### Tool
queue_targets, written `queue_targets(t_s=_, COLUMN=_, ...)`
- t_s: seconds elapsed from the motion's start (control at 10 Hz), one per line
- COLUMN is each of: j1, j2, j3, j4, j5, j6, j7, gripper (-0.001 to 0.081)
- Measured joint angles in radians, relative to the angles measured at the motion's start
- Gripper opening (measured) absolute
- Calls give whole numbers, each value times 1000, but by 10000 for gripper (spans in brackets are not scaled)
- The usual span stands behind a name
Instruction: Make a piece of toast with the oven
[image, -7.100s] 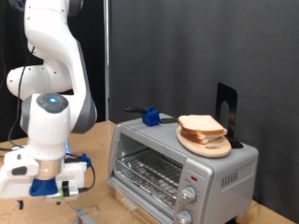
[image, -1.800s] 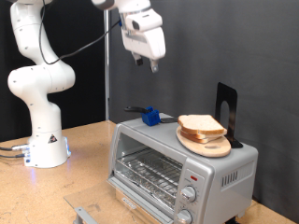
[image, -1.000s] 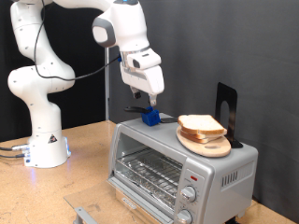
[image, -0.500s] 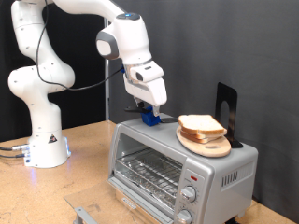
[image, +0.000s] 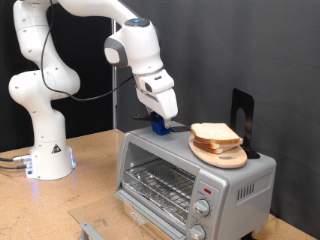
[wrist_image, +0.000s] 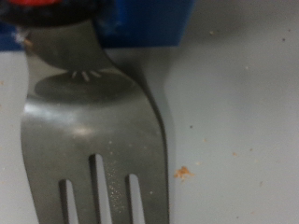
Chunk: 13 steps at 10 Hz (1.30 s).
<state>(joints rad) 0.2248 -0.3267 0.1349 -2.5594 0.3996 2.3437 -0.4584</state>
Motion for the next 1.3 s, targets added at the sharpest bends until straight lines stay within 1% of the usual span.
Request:
queue_targets(t_s=0.4, j1=-4, j2=19, j3=-5, j4=12, j5=3, j6=-18, j7=12, gripper=808)
queue_targets(t_s=1.0, j1=-6, j2=26, j3=-5, j4=20, j5=22, j6=-42, j7=12, gripper=808)
queue_targets(t_s=1.1, j1=-6, j2=30, j3=-5, j4=23, j5=22, j6=-51, j7=15, gripper=783)
queue_targets(t_s=1.2, j1=-7, j2=35, j3=-5, j4=25, j5=22, j6=-56, j7=19, gripper=783)
queue_targets(t_s=1.3, j1=-7, j2=38, j3=-5, j4=25, j5=22, j6=-57, j7=22, gripper=605)
